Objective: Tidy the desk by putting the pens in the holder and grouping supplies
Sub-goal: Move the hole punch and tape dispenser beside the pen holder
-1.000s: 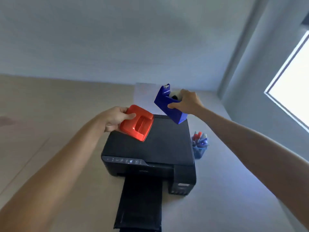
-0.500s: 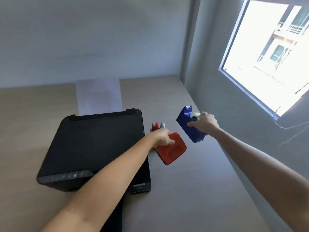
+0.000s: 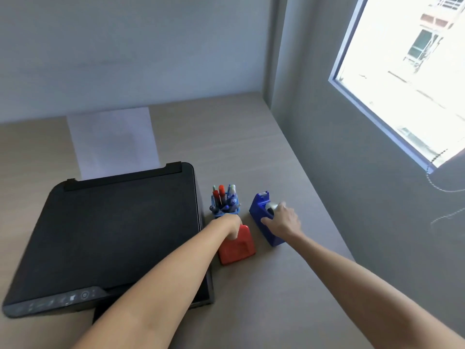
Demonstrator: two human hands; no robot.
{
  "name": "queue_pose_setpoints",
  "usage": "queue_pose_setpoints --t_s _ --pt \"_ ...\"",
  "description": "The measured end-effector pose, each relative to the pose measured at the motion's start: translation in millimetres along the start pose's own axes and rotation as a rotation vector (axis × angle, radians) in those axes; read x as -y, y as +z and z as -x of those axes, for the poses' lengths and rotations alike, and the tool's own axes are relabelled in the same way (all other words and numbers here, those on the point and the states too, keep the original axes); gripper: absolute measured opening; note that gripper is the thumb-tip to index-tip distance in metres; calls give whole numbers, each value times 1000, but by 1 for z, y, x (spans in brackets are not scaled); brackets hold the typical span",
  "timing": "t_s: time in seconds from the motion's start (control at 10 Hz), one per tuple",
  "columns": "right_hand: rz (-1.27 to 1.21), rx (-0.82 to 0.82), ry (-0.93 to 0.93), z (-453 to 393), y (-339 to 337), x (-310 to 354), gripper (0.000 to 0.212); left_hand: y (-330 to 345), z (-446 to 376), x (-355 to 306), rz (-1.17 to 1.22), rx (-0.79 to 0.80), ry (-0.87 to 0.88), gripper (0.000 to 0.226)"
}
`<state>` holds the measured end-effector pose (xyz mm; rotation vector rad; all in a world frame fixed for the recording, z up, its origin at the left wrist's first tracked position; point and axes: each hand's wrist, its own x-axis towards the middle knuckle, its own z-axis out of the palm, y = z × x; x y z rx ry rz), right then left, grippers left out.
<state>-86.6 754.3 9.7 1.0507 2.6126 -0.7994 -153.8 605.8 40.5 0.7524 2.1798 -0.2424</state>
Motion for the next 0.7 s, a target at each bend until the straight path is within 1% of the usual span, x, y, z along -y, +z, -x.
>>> queue_pose_setpoints --t_s 0.1,0.2,0.3,0.4,0.5,0.6,0.7 --pt "-14 -15 -5 -3 15 10 45 -1 -7 0 6 -32 -11 36" --pt "-23 -13 -6 -7 25 18 42 3 -15 3 70 -86 -22 35" --pt "-38 2 4 -7 26 23 39 4 -16 5 163 -189 -32 34" --pt "-66 19 25 -6 25 25 42 8 -17 7 215 -247 -38 44" --pt "-70 47 19 -3 17 24 49 9 -8 7 207 -294 -29 49" --pt "-83 84 5 3 9 21 57 9 5 8 189 -387 -31 44" --pt "-85 55 -36 15 -10 21 56 4 29 10 164 -500 -12 46"
